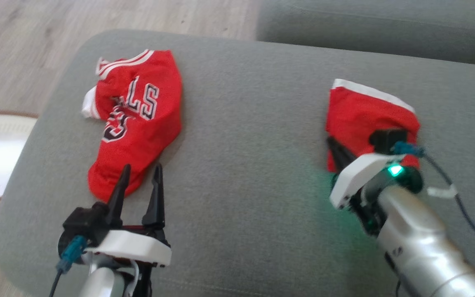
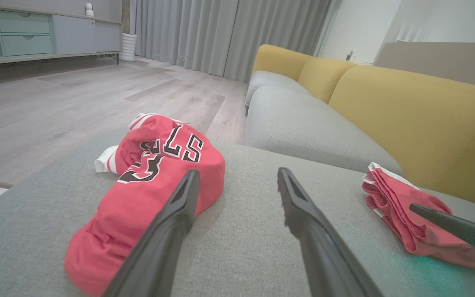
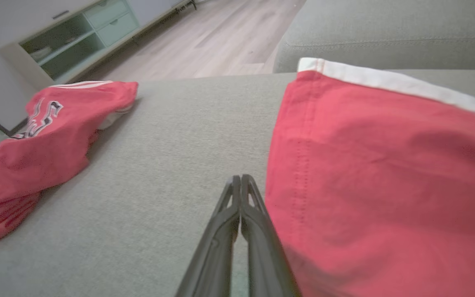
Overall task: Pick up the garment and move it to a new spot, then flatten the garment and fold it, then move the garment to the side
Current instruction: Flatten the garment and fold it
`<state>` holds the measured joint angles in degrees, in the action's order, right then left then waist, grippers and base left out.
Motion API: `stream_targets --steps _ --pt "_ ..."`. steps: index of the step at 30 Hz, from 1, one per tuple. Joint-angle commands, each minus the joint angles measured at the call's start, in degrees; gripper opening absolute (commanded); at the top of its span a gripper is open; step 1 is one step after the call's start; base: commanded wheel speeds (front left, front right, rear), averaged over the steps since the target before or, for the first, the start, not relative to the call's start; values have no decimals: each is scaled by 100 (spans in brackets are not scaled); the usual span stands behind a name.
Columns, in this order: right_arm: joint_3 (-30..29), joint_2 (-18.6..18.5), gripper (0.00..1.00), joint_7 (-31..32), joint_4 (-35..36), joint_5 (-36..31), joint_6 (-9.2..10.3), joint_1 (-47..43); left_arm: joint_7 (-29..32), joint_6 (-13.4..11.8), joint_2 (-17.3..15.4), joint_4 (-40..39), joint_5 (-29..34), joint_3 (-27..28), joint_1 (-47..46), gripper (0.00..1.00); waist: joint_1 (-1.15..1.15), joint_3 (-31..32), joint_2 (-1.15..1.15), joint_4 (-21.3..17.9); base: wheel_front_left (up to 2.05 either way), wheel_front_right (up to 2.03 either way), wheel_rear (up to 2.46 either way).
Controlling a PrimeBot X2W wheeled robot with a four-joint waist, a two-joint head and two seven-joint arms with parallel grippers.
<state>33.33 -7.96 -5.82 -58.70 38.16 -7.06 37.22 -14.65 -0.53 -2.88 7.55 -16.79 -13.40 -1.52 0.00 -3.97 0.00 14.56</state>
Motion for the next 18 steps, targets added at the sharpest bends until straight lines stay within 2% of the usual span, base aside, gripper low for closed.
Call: stream_targets --steps 1,7,9,10,14,18 --pt "169 52 0 -140 259 87 -43 -49 -35 -6 1 -169 4 237 -186 100 0 110 0 -151 0 0 0" --pt "454 -285 0 -765 1067 286 -43 -196 -35 30 1 -209 132 391 -94 100 0 392 0 -592 0 0 0" --pt "392 -475 72 -856 1369 269 -43 -227 -35 51 0 -254 213 493 -73 100 0 461 0 -762 0 0 0" --pt "329 -571 100 -881 1541 248 -43 -248 -35 61 -6 -282 254 546 -68 100 0 484 0 -848 0 0 0" --pt "-243 -923 100 -913 2353 0 -43 -480 -35 100 -52 -344 383 766 -84 100 0 561 0 -1154 0 0 0" --pt "-1073 -1025 100 -916 3026 -506 -43 -1144 -35 94 -78 -328 517 967 -107 100 0 603 0 -1394 0 0 0"
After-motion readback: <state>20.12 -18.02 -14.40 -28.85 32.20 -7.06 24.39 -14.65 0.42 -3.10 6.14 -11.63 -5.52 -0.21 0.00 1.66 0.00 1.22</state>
